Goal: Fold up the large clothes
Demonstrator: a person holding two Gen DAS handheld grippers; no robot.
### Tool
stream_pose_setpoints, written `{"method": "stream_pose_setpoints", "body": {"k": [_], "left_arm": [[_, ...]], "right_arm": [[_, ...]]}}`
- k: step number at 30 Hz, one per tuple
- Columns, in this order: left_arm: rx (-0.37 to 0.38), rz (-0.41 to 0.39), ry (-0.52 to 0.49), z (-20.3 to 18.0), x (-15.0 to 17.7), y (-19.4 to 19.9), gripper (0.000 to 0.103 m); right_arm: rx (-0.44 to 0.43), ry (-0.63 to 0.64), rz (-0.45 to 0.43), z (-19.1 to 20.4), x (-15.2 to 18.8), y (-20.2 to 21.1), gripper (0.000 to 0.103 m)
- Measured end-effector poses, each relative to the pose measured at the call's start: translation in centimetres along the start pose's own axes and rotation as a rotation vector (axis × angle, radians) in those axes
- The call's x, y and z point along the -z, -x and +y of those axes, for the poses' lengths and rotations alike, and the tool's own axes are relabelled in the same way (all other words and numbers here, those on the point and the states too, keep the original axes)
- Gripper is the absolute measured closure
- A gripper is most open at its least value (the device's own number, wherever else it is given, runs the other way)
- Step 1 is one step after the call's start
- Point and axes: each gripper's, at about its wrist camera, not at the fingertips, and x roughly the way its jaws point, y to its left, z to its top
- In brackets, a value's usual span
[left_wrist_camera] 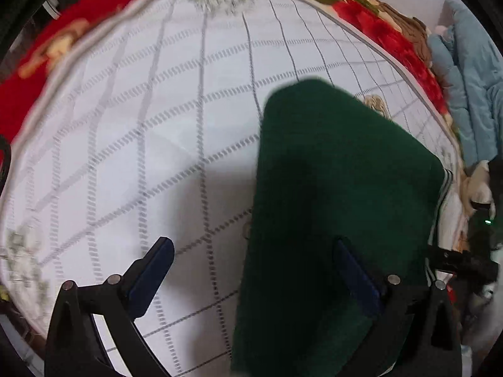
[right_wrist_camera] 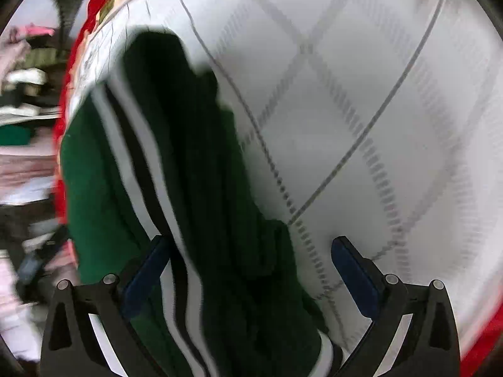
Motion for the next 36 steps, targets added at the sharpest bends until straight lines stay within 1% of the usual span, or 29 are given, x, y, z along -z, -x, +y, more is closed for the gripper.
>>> {"method": "stream_pose_setpoints", "body": {"k": [1,3,4,5,6,7,8,9,10,11,12,13,14,15,16,17,18,19,21,22,23,24,26,28,31,32,34,35,36], "left_arm": [[0.036,0.001,0.003,-0.1,0.0,-0.3,0.000],[0.107,0.010,0.004,-0.3,-0.3,-1.1,0.000],[0.124,0.012,-0.001,-0.6,-0.4,-1.3,0.000],[0.132,0.011,-0.014,-0.8,-0.7,-1.5,0.000],[0.136,0.010,-0.042,-1.3,-1.0,-1.6,0.000],[0.137,0.012,-0.059,-1.7,-1.2,-1.7,0.000],[0.137,0.016,-0.076,-2.0,-1.4,-1.8,0.000],[0.138,0.026,-0.095,-2.4,-1.9,-1.8,0.000],[0.143,0.035,-0.105,-2.6,-2.1,-1.8,0.000],[0.144,0.041,-0.115,-2.5,-2.3,-1.9,0.000],[0.125,0.041,-0.131,-2.4,-2.6,-1.8,0.000],[0.120,0.044,-0.144,-2.2,-2.8,-1.8,0.000],[0.135,0.051,-0.146,-1.8,-2.9,-1.9,0.000],[0.152,0.063,-0.150,-1.5,-2.9,-2.1,0.000],[0.167,0.070,-0.164,-1.6,-3.0,-2.4,0.000],[0.174,0.072,-0.176,-1.7,-3.1,-2.6,0.000],[0.178,0.073,-0.189,-1.9,-3.0,-2.8,0.000],[0.180,0.073,-0.191,-2.0,-3.1,-2.9,0.000],[0.187,0.066,-0.197,-2.1,-3.0,-2.7,0.000],[0.191,0.058,-0.201,-2.1,-2.9,-2.5,0.000],[0.192,0.048,-0.209,-2.2,-2.8,-2.3,0.000],[0.177,0.030,-0.230,-2.4,-2.8,-1.7,0.000],[0.168,0.010,-0.244,-2.4,-2.9,-0.9,0.001],[0.183,0.003,-0.243,-2.3,-3.5,0.1,0.001],[0.192,-0.005,-0.265,-3.0,-4.5,1.0,0.001],[0.189,-0.008,-0.280,-3.3,-4.9,1.4,0.001],[0.191,-0.019,-0.309,-4.1,-5.9,2.1,0.001],[0.192,-0.025,-0.316,-4.4,-6.5,2.3,0.001],[0.197,-0.035,-0.326,-4.8,-7.4,2.7,0.001]], "right_arm": [[-0.049,-0.003,0.006,-0.8,-0.7,-0.4,0.000],[-0.114,-0.007,0.036,-1.3,-1.1,-0.5,0.000],[-0.164,-0.015,0.045,-1.6,-1.3,-0.4,0.000],[-0.234,-0.027,0.061,-2.1,-1.4,-0.5,0.000],[-0.313,-0.036,0.099,-2.1,-1.6,-1.1,0.000],[-0.376,-0.033,0.154,-1.4,-1.3,-2.1,0.002],[-0.373,-0.011,0.181,-0.7,-0.9,-2.7,0.002],[-0.350,0.020,0.199,0.4,-0.8,-3.3,0.002],[-0.378,0.018,0.232,1.2,-0.8,-4.0,0.002],[-0.474,-0.022,0.258,1.4,-0.9,-4.2,0.002],[-0.569,-0.045,0.266,1.7,-1.4,-4.0,0.002],[-0.653,-0.038,0.263,2.0,-1.2,-3.5,0.003],[-0.668,-0.021,0.252,2.5,-0.5,-3.4,0.004],[-0.615,-0.009,0.236,2.7,-0.4,-4.0,0.004],[-0.493,-0.008,0.210,2.1,0.4,-4.7,0.004],[-0.418,-0.021,0.199,1.2,0.6,-5.1,0.004],[-0.428,-0.057,0.184,0.7,0.5,-5.9,0.002],[-0.446,-0.080,0.166,-0.1,0.3,-5.3,0.000],[-0.463,-0.095,0.139,0.6,0.5,-5.6,0.000],[-0.496,-0.096,0.122,1.6,-0.1,-5.5,0.005],[-0.504,-0.104,0.115,2.2,0.1,-5.7,0.014],[-0.497,-0.110,0.108,2.5,0.7,-6.0,0.017],[-0.518,-0.132,0.091,2.7,1.3,-6.3,0.035],[-0.550,-0.142,0.082,3.3,1.1,-6.2,0.040],[-0.565,-0.134,0.062,5.9,1.0,-6.3,0.044],[-0.568,-0.133,0.056,5.4,1.2,-5.8,0.044],[-0.579,-0.132,0.035,6.6,0.8,-5.0,0.044],[-0.584,-0.132,0.027,6.1,0.5,-3.9,0.044],[-0.590,-0.134,0.012,6.5,0.1,-3.4,0.044]]}}
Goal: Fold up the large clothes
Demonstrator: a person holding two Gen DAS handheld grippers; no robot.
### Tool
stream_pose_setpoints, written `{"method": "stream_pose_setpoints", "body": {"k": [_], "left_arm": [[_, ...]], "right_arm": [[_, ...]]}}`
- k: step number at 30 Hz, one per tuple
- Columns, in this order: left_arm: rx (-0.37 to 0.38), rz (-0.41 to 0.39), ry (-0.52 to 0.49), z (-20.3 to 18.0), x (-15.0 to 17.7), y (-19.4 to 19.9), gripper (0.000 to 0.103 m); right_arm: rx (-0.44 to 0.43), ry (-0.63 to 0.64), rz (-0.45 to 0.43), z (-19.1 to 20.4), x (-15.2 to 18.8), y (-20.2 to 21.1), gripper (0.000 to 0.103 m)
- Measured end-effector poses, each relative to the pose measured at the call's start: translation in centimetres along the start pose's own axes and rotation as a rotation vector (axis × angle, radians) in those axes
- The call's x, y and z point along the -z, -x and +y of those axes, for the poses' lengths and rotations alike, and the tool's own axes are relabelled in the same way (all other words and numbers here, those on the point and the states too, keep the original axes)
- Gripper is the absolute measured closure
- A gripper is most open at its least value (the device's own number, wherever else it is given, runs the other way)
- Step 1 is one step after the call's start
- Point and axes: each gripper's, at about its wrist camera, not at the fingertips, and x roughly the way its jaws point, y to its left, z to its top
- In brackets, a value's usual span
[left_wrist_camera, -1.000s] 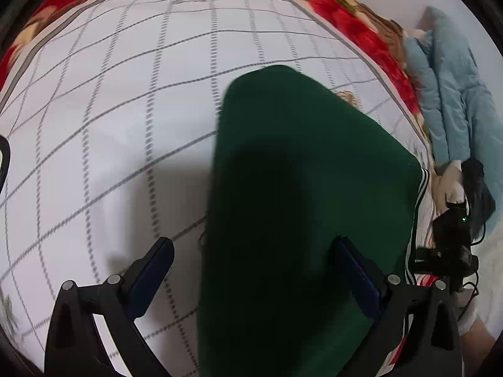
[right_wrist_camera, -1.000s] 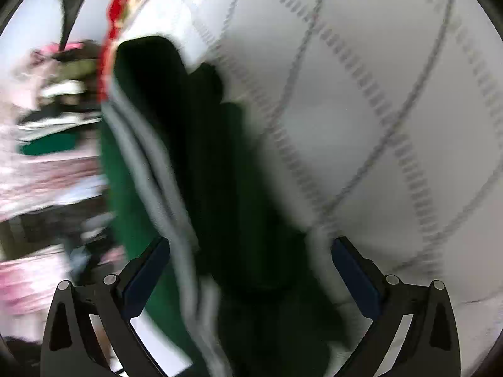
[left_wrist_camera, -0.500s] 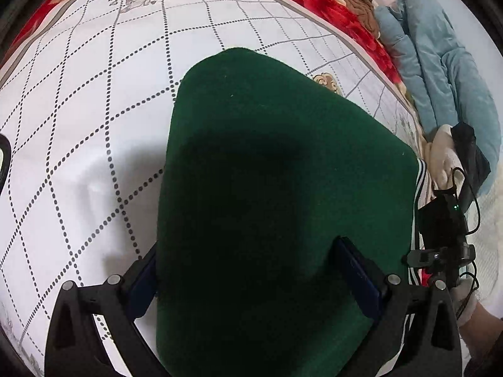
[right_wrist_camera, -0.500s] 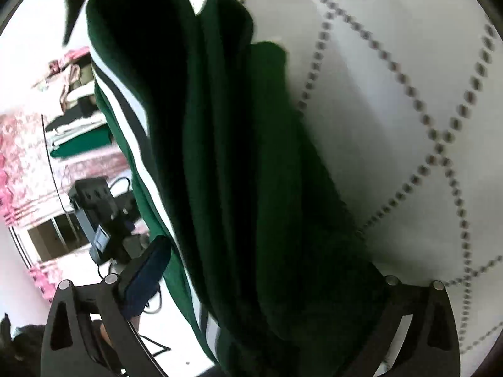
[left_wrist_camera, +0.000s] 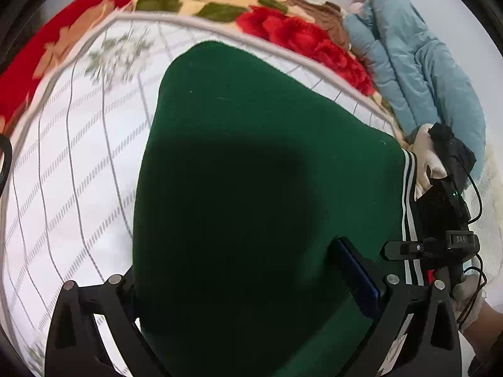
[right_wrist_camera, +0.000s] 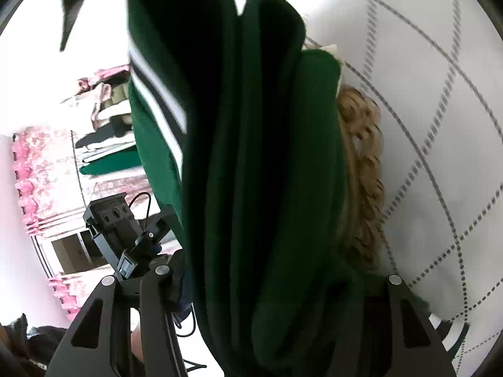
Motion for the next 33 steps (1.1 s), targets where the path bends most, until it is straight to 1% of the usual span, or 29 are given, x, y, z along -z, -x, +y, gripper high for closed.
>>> {"method": "stream_pose_setpoints", "body": {"k": [1,2,3,5,8,9,11,13,16,17,18,21,23,24,25,26,27,28,29,30,32,33], "left_arm": [[0.004,-0.007,-0.005,-0.1,-0.8,0.2,0.001],[0.008,-0.015,-0.009,-0.1,-1.5,0.6,0.001],[0.016,-0.026,-0.013,-0.3,-3.0,0.9,0.001],[0.025,-0.040,-0.025,-0.8,-5.1,1.2,0.001],[0.029,-0.062,-0.055,-1.9,-9.4,1.1,0.001],[0.032,-0.069,-0.064,-2.2,-11.4,0.7,0.001],[0.036,-0.078,-0.075,-2.6,-14.7,-0.3,0.001],[0.035,-0.084,-0.086,-2.5,-17.4,-1.4,0.001],[0.017,-0.078,-0.098,-2.0,-22.1,-4.4,0.001],[0.009,-0.068,-0.098,-1.5,-23.6,-5.9,0.001],[0.005,-0.060,-0.094,-1.2,-24.5,-6.7,0.001],[-0.022,-0.015,-0.083,0.4,-27.8,-10.9,0.001],[-0.052,0.035,-0.054,2.0,-29.1,-14.2,0.001],[-0.061,0.050,-0.042,2.2,-29.7,-15.0,0.001],[-0.054,0.064,-0.027,2.9,-29.8,-15.8,0.001],[-0.046,0.070,-0.018,3.3,-29.9,-16.1,0.001],[-0.038,0.073,-0.017,3.4,-29.6,-16.0,0.001],[-0.039,0.071,-0.021,3.3,-29.3,-15.7,0.001],[-0.046,0.071,-0.027,3.3,-29.1,-15.4,0.001],[-0.064,0.071,-0.035,3.2,-28.7,-15.0,0.001],[-0.124,0.047,-0.040,2.7,-27.4,-13.2,0.001],[-0.145,0.036,-0.039,2.8,-27.6,-12.7,0.001]], "right_arm": [[-0.010,0.000,-0.011,0.3,-0.7,1.3,0.044],[-0.018,0.003,-0.023,0.8,-1.2,1.6,0.044],[-0.022,0.004,-0.032,0.8,-1.7,2.8,0.044],[-0.027,0.006,-0.049,2.5,-3.3,3.1,0.044],[-0.040,0.004,-0.079,4.4,-6.4,4.2,0.044],[-0.042,0.005,-0.086,5.0,-7.3,4.3,0.044],[-0.040,0.003,-0.102,6.1,-10.8,5.7,0.044],[-0.031,0.008,-0.118,7.2,-14.2,6.1,0.044],[-0.013,0.011,-0.121,8.0,-20.2,6.8,0.044],[-0.001,0.008,-0.117,7.9,-22.4,6.9,0.044],[0.018,0.002,-0.113,8.0,-25.0,6.7,0.044],[0.065,-0.003,-0.090,7.6,-30.6,5.9,0.045],[0.118,-0.017,-0.071,6.8,-34.0,5.1,0.045],[0.146,-0.033,-0.065,6.2,-35.3,4.8,0.045],[0.176,-0.048,-0.059,5.5,-36.3,4.6,0.045],[0.191,-0.053,-0.053,5.2,-36.7,4.5,0.042],[0.201,-0.053,-0.050,4.9,-37.0,4.4,0.039],[0.231,-0.046,-0.049,5.0,-36.7,4.1,0.034],[0.280,-0.028,-0.057,5.4,-36.2,4.0,0.027],[0.313,-0.021,-0.072,5.9,-35.8,3.8,0.024],[0.435,-0.005,-0.116,6.5,-35.0,4.9,0.011],[0.501,0.012,-0.145,7.2,-34.2,5.2,0.008]]}}
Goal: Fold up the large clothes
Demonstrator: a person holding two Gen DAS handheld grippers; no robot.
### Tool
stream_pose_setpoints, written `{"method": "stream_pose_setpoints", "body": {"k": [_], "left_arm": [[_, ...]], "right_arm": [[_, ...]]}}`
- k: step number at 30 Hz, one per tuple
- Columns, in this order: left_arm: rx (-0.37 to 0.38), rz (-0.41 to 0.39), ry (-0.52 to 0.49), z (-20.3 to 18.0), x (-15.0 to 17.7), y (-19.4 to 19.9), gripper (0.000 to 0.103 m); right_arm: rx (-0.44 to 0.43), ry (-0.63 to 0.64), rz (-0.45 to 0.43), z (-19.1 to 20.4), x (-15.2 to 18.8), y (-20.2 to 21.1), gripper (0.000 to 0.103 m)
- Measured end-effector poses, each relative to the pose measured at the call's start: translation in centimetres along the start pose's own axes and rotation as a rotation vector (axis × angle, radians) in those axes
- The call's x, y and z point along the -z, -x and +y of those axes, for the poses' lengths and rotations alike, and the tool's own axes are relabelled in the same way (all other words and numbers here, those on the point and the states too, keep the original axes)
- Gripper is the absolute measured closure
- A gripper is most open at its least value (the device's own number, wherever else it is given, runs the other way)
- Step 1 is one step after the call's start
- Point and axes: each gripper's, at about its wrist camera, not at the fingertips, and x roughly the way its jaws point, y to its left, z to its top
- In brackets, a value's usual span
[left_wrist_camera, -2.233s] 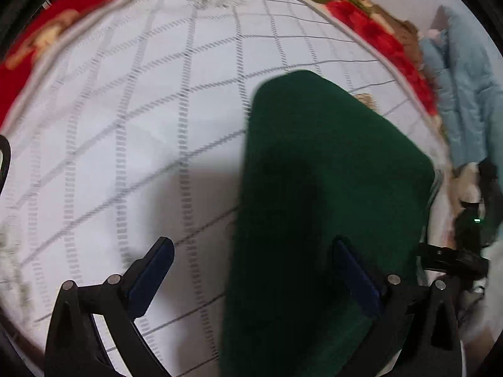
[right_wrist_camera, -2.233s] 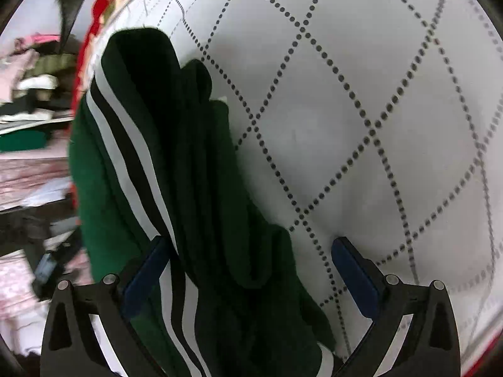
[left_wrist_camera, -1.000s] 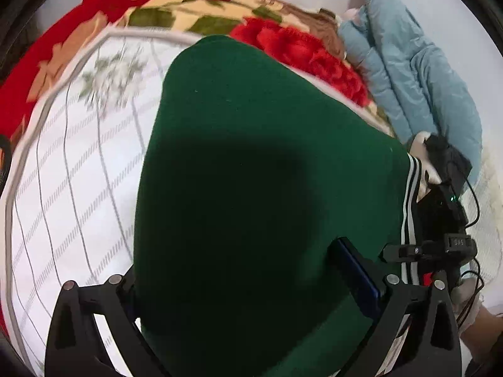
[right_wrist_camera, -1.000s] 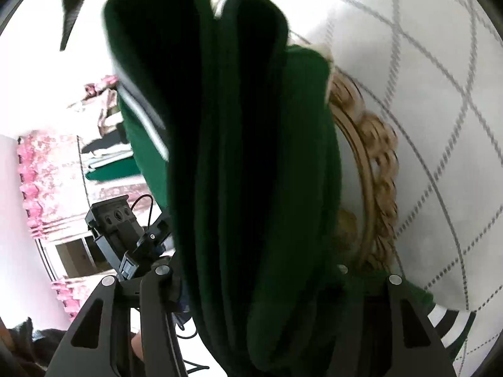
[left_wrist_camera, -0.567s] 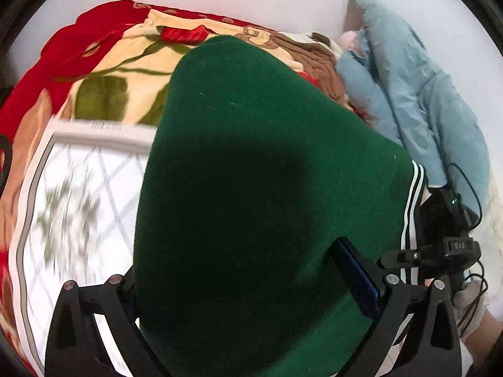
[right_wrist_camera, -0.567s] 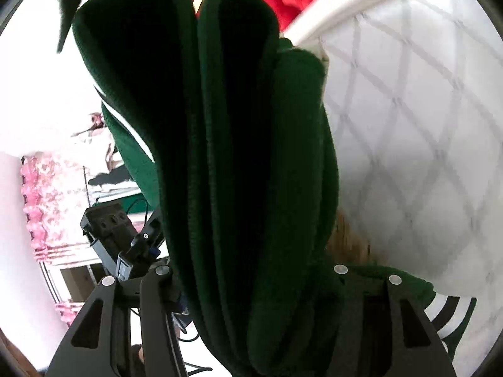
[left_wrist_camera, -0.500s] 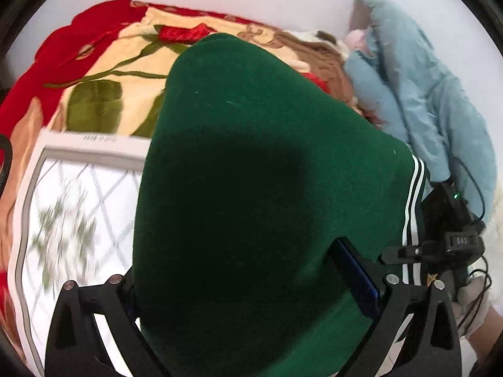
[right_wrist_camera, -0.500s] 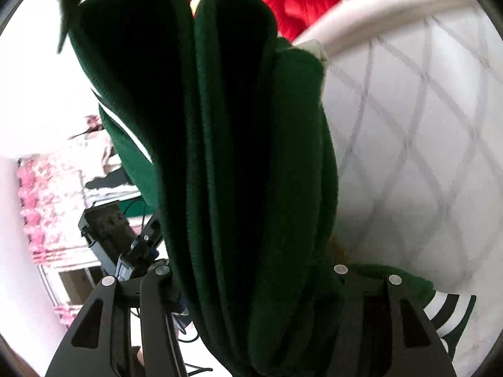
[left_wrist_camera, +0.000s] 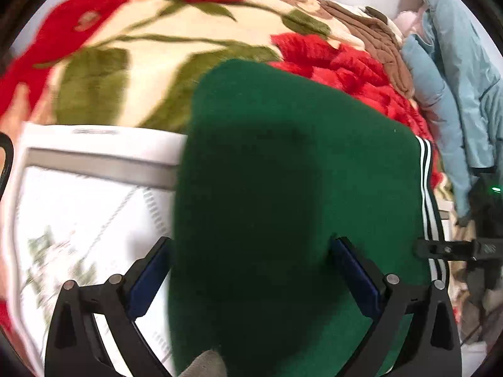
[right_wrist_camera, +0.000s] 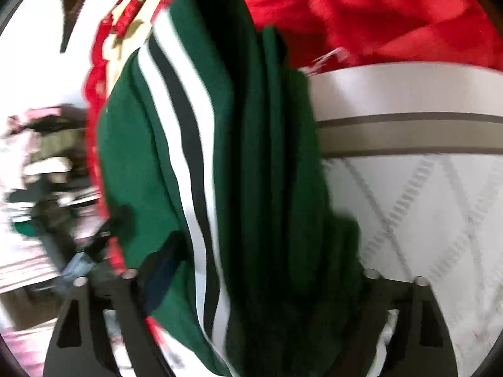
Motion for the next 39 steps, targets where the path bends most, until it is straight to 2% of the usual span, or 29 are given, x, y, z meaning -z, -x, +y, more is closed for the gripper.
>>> {"method": "stream_pose_setpoints", "body": {"k": [3,4,6,9,13,15,17,23,30,35,39], "left_arm": [[-0.123,-0.057,-0.021,-0.6,1.6,2.8,0.001],[-0.171,-0.074,-0.030,-1.0,2.7,4.1,0.001],[-0.229,-0.098,-0.034,-1.6,4.1,5.8,0.001],[-0.282,-0.129,-0.016,-2.9,6.9,9.5,0.001],[-0.329,-0.169,-0.021,-5.0,9.6,14.6,0.001],[-0.316,-0.188,-0.020,-6.2,10.9,17.8,0.001],[-0.303,-0.211,-0.027,-7.3,11.8,20.5,0.001],[-0.280,-0.303,-0.051,-11.5,15.7,31.8,0.001],[-0.266,-0.402,-0.076,-15.4,20.9,43.2,0.001],[-0.263,-0.448,-0.070,-17.6,24.1,49.2,0.001],[-0.270,-0.482,-0.061,-19.0,26.2,52.4,0.001]], "right_arm": [[0.231,0.069,-0.117,2.6,3.5,2.8,0.003],[0.341,0.109,-0.164,3.8,5.3,3.7,0.000],[0.468,0.146,-0.207,5.1,7.9,4.8,0.000],[0.561,0.169,-0.264,9.0,12.8,6.1,0.000],[0.644,0.188,-0.353,11.2,19.9,9.9,0.000],[0.664,0.180,-0.398,12.0,21.5,12.2,0.000],[0.672,0.164,-0.449,13.6,24.7,14.9,0.000],[0.666,0.155,-0.553,20.1,36.5,23.5,0.000],[0.679,0.133,-0.670,25.0,49.6,34.0,0.000],[0.672,0.177,-0.746,28.2,57.7,40.5,0.000],[0.661,0.227,-0.800,29.5,62.6,44.9,0.000]]}}
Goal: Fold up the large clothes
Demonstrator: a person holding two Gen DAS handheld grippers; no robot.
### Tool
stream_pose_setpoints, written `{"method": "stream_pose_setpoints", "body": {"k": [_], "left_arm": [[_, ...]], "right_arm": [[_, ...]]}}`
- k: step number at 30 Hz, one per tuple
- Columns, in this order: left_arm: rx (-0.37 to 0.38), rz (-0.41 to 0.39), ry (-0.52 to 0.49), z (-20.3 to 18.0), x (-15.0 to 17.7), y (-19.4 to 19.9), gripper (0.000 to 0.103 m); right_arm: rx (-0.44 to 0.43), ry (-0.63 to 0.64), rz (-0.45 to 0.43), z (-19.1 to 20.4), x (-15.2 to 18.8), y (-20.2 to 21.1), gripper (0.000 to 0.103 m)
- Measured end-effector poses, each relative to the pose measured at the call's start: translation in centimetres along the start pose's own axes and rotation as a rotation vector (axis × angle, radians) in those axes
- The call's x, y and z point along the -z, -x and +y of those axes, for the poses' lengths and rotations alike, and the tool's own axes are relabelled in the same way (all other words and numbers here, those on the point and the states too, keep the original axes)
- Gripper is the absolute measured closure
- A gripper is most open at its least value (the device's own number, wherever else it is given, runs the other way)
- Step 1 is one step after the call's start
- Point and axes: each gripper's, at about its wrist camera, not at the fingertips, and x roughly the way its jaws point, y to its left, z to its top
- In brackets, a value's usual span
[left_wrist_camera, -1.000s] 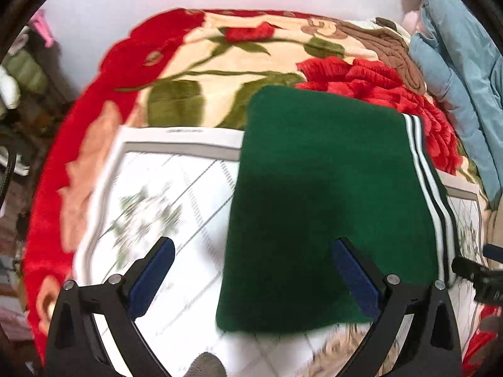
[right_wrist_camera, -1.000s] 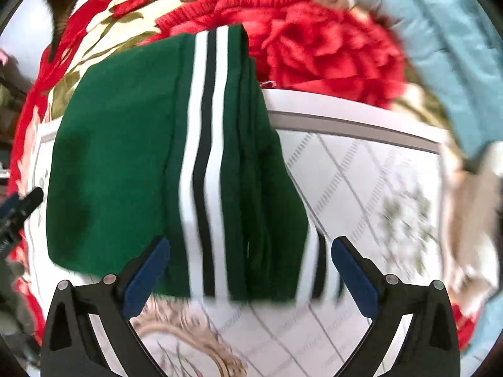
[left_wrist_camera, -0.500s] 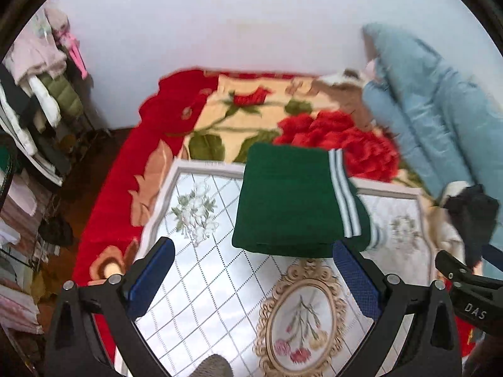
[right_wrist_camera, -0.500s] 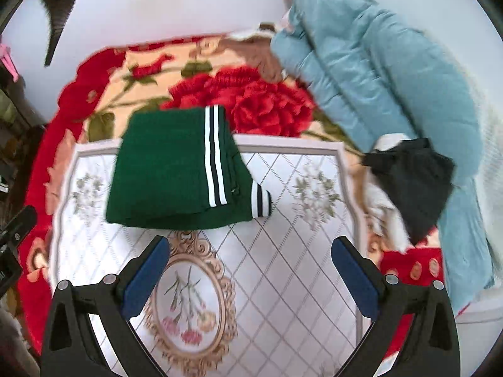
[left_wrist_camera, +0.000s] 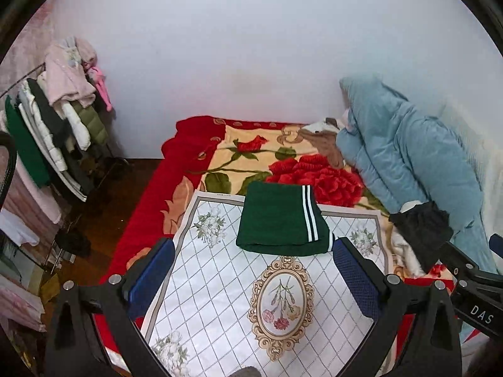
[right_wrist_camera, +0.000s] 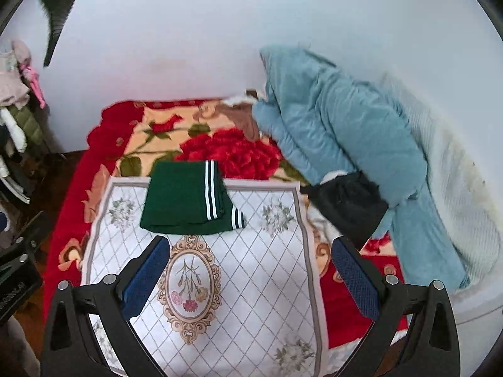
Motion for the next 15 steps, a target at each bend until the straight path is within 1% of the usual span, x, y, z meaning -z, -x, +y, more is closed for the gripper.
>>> {"method": "stream_pose_setpoints", "body": {"k": [2,8,12,15], "left_arm": [[-0.007,-0.024,-0.002,-0.4,0.1,2.3,0.001],[0.000,-0.043,0.007,-0.7,-0.1,6.0,0.001],[0.000,-0.052,0.003,-1.1,0.5,8.0,0.001],[-0.003,-0.053,0.002,-1.2,0.9,9.1,0.001]], "right_arm": [[-0.004,0.006,-0.025,-1.2,0.2,2.6,0.000],[-0.033,0.015,-0.069,-3.1,0.7,8.1,0.000],[-0.046,0.021,-0.104,-3.9,1.1,11.3,0.000],[-0.045,0.022,-0.123,-4.3,1.4,12.6,0.000]]}}
